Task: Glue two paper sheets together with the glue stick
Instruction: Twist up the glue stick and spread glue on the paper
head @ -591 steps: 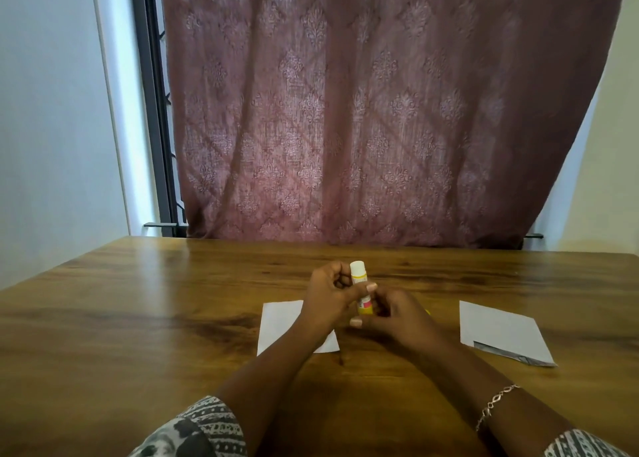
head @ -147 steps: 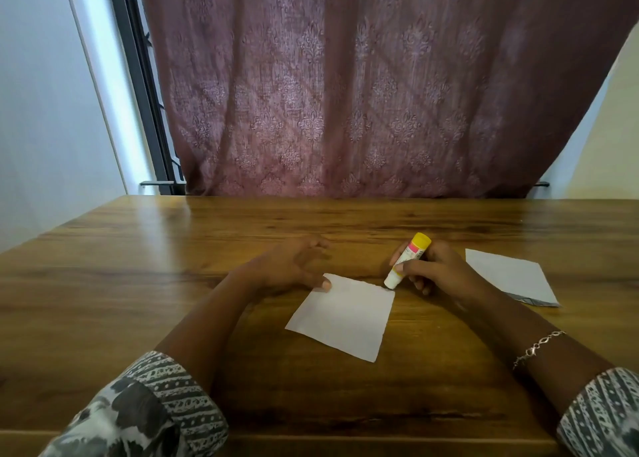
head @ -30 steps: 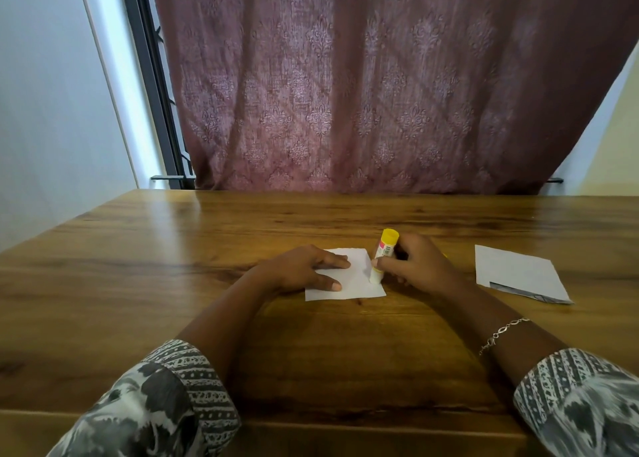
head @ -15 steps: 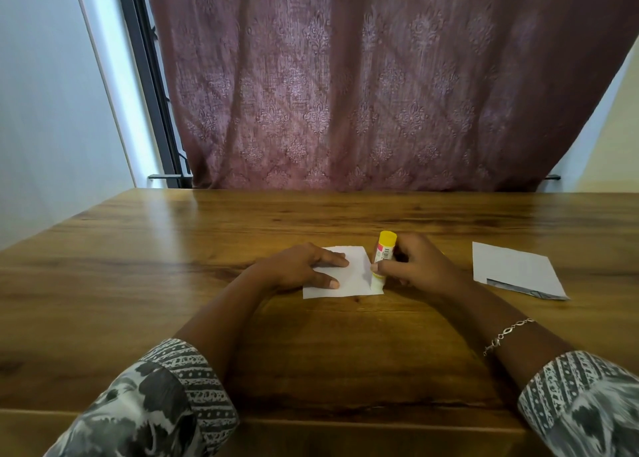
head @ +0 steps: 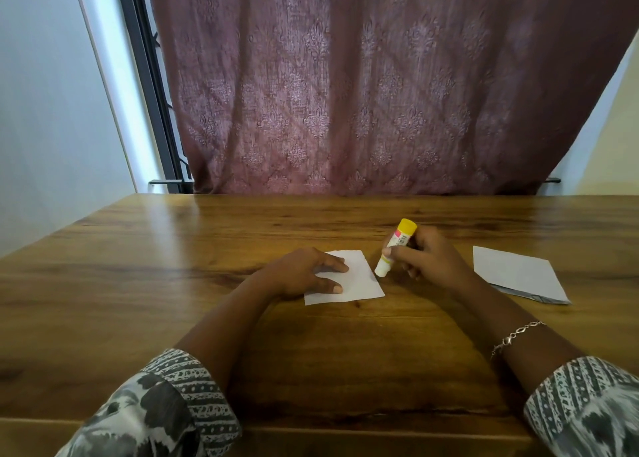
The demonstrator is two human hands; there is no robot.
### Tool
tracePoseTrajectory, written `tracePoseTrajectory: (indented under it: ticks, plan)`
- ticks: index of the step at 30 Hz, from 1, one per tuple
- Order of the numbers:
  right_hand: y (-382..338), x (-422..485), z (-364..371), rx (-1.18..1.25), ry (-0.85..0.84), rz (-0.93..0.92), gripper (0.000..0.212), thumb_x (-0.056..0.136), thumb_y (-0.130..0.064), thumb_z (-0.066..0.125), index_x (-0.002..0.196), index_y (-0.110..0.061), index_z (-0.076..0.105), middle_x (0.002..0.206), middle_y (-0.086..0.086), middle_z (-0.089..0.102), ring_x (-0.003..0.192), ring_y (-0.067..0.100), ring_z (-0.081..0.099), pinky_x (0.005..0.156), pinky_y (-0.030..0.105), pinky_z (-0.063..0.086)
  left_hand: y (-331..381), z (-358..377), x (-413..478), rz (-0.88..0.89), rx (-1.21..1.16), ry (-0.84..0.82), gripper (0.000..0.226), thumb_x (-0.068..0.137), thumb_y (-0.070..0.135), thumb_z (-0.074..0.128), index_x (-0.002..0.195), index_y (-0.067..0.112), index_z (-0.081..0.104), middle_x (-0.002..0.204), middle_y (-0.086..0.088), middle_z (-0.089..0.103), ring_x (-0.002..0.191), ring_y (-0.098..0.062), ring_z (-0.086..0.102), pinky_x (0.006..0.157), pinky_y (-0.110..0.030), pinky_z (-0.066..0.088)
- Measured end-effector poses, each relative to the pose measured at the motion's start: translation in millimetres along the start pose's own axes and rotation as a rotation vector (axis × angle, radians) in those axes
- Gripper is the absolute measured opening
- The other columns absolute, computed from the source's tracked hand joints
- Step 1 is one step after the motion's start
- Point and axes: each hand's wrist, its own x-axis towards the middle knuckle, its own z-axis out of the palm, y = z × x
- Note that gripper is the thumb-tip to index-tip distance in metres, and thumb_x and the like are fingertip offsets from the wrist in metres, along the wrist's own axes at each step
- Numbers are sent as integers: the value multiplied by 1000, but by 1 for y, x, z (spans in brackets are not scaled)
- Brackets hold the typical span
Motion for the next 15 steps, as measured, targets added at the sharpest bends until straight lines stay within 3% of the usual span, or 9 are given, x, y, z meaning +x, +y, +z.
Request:
tracePoseTrajectory:
  ticks: [7, 15]
  plan:
    - [1, 4, -6, 10, 79, -16, 17, 85, -18, 59, 70, -24, 52, 61, 4, 54, 48, 12, 47, 46, 19, 39, 6, 5, 0, -85, 81, 81, 49, 88, 34, 55, 134, 21, 45, 149, 0, 37, 136, -21, 32, 111, -35, 26]
    - [5, 8, -5, -15, 94, -18, 13, 85, -21, 60, 73, -22, 53, 61, 4, 55, 47, 13, 48, 46, 21, 39, 20, 23, 13, -229, 498, 207, 56, 89, 54, 40, 134, 22, 39, 146, -7, 38, 132, -26, 35, 106, -48, 30]
